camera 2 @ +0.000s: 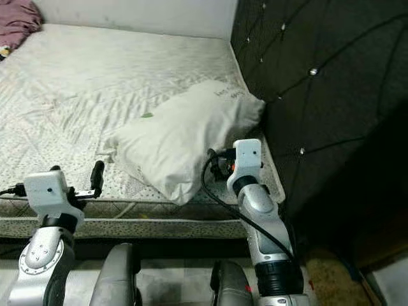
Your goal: Clean up the room
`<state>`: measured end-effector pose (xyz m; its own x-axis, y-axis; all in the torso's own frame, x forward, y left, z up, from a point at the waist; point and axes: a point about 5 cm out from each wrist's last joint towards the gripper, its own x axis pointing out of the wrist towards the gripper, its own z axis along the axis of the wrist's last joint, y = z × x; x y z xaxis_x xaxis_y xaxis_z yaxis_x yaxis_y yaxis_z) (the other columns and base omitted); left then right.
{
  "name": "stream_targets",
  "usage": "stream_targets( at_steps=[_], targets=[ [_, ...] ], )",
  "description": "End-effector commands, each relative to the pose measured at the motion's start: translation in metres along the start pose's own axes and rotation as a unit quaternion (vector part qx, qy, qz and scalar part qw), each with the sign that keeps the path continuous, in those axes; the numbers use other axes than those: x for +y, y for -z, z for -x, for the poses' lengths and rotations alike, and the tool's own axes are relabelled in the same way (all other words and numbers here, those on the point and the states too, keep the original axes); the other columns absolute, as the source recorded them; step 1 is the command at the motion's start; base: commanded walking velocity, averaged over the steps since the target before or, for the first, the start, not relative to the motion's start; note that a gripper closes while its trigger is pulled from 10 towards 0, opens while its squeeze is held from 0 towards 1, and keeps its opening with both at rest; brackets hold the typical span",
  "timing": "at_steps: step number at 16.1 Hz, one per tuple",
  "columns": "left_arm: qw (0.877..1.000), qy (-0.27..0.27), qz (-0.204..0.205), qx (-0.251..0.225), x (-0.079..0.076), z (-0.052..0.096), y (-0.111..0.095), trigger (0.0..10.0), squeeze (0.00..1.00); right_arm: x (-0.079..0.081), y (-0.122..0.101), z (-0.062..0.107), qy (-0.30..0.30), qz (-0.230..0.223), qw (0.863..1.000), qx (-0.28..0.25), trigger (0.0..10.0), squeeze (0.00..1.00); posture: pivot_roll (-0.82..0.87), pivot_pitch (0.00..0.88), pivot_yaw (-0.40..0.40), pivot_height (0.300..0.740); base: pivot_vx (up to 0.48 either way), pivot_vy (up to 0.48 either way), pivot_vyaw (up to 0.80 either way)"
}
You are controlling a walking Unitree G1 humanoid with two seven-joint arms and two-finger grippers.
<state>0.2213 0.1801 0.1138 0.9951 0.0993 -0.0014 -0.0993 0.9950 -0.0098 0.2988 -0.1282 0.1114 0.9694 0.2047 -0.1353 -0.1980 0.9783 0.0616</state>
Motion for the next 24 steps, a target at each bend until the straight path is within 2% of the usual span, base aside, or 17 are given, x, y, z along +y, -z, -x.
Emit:
stream_targets(
  at_steps=[1, 9, 15, 17, 19, 22, 24],
  targets=[
    [1.0, 0.009, 0.002, -0.014, -0.002, -0.001, -0.007, 10.0, 0.0, -0.001, -0.007, 0.0, -0.002, -0.001, 1.0, -0.012, 10.0, 0.0, 0.0, 0.021, -0.085, 0.632, 0.311, 0.0, 0.0],
    [1.0, 0.004, 0.001, -0.014, 0.0, -0.004, -0.007, 10.0, 0.0, -0.004, -0.01, 0.0, -0.002, -0.009, 1.0, -0.018, 10.0, 0.0, -0.01, 0.027, -0.089, 0.632, 0.402, 0.0, 0.0],
    [1.0, -0.011, 0.001, -0.014, 0.009, -0.004, -0.008, 10.0, 0.0, -0.001, -0.01, -0.002, -0.012, -0.006, 1.0, -0.017, 10.0, 0.0, 0.0, 0.046, -0.087, 0.627, 0.0, 0.0, 0.0],
    [1.0, -0.018, -0.003, -0.016, 0.007, -0.005, -0.011, 10.0, 0.0, 0.001, -0.012, -0.005, -0.028, 0.003, 0.999, -0.014, 10.0, 0.0, 0.0, 0.066, -0.082, 0.602, 0.0, 0.0, 0.0],
    [0.999, -0.033, -0.004, -0.003, 0.008, 0.001, -0.009, 10.0, 0.0, 0.006, -0.002, -0.006, -0.062, 0.007, 0.998, 0.029, 10.0, 0.0, 0.0, 0.085, -0.082, 0.577, 0.0, 0.0, 0.0],
    [0.999, -0.041, -0.02, 0.025, 0.012, 0.015, -0.001, 10.0, 0.0, 0.022, 0.009, -0.005, -0.147, 0.022, 0.986, 0.078, 10.0, 0.0, 0.02, 0.099, -0.088, 0.572, 0.0, 0.0, 0.0],
    [0.998, -0.053, -0.029, 0.038, 0.014, 0.02, 0.002, 10.0, 0.0, 0.027, 0.014, -0.005, -0.175, 0.035, 0.979, 0.1, 10.0, 0.0, 0.03, 0.102, -0.097, 0.572, 0.0, 0.0, 0.0]
  ],
)
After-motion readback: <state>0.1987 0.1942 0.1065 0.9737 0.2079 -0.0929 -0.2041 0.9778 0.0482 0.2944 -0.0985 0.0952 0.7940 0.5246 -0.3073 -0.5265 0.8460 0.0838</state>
